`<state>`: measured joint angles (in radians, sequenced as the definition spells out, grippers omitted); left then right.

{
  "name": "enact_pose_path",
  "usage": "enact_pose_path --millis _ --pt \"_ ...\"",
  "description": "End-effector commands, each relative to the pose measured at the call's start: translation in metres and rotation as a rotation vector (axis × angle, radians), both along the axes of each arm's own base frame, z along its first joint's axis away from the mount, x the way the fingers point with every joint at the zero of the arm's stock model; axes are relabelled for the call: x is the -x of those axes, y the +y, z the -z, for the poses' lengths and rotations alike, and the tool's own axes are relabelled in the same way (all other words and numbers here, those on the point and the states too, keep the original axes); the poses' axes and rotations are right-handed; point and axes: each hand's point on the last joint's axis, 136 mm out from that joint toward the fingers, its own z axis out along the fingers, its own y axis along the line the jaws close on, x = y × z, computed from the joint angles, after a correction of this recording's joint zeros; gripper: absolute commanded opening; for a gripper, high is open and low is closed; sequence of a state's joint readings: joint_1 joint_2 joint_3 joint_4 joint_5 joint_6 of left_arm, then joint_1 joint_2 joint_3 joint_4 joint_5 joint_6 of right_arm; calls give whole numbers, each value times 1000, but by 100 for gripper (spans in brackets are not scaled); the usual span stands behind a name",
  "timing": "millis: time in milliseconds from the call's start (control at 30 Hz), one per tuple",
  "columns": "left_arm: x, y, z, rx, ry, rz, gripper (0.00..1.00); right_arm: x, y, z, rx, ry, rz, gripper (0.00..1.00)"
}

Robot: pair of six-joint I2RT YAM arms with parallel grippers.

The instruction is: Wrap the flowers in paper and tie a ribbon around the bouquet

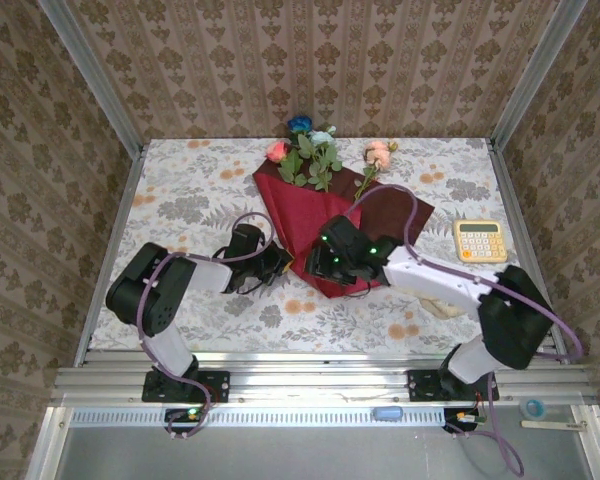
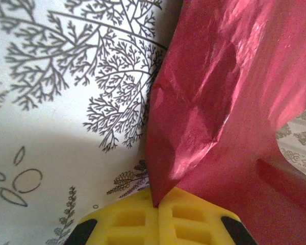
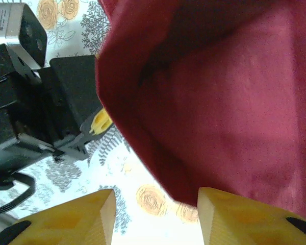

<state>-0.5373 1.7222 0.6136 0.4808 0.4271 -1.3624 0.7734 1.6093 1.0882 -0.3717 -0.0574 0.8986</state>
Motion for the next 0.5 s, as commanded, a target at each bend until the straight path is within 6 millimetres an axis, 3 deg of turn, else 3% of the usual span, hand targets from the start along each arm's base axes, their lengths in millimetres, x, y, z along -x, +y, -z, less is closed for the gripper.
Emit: enact_pose_path --millis 0,167,267,467 --pt "-2 -5 -2 15 -13 7 0 -15 6 -5 52 -80 -67 43" --pt "-1 -4 -1 14 -7 5 0 -20 9 8 75 -79 -74 24" --pt "-3 -2 0 14 -2 -8 0 -16 9 10 70 -54 -65 3" --pt "-12 6 2 14 10 -41 0 18 -4 19 33 40 -31 0"
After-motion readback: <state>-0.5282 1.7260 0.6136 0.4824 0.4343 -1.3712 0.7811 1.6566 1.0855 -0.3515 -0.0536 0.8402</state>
